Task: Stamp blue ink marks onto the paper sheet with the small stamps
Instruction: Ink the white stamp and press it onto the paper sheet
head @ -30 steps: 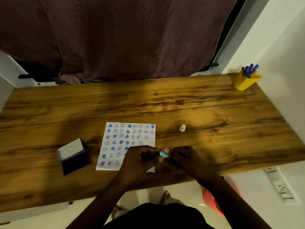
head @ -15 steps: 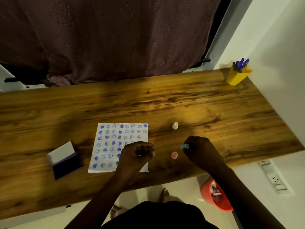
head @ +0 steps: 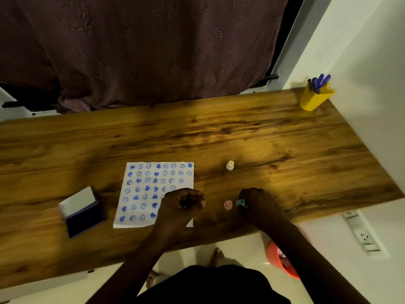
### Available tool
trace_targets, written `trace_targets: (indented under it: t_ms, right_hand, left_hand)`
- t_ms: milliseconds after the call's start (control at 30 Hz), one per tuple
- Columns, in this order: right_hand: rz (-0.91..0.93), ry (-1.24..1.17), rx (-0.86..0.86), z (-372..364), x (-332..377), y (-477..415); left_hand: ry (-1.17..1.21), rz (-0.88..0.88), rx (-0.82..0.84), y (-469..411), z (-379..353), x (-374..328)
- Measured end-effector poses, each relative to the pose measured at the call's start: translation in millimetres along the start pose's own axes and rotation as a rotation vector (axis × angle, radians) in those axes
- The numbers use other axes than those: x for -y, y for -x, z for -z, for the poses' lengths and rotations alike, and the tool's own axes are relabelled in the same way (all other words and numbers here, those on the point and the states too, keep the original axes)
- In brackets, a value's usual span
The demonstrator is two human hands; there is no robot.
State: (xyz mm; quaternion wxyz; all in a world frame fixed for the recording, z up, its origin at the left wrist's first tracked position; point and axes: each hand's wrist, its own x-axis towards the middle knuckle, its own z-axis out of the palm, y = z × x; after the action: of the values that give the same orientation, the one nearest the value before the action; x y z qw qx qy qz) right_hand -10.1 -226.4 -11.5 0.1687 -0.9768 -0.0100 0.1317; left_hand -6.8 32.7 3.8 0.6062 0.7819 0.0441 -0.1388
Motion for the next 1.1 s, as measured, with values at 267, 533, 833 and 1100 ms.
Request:
trace_targets:
  t_ms: [267,533,833,1100]
  right_hand:
    - [0.025,-0.090,-0.101,27,3,-9]
    - [0.045,-0.066,-0.181,43,18,-69]
    - [-0.038,-0.024,-0.122,29,25,-98]
    - [-0.114,-0.807,0.022,52,82,-71]
  left_hand:
    - [-0.031,0.008,-0.022,2,2,-1]
    - [-0.018,-0.005,-0.037,2,5,0]
    - [-0.009,0.000,-0.078,6,15,6]
    - [0.072,-0.030,-0.116,3,29,1]
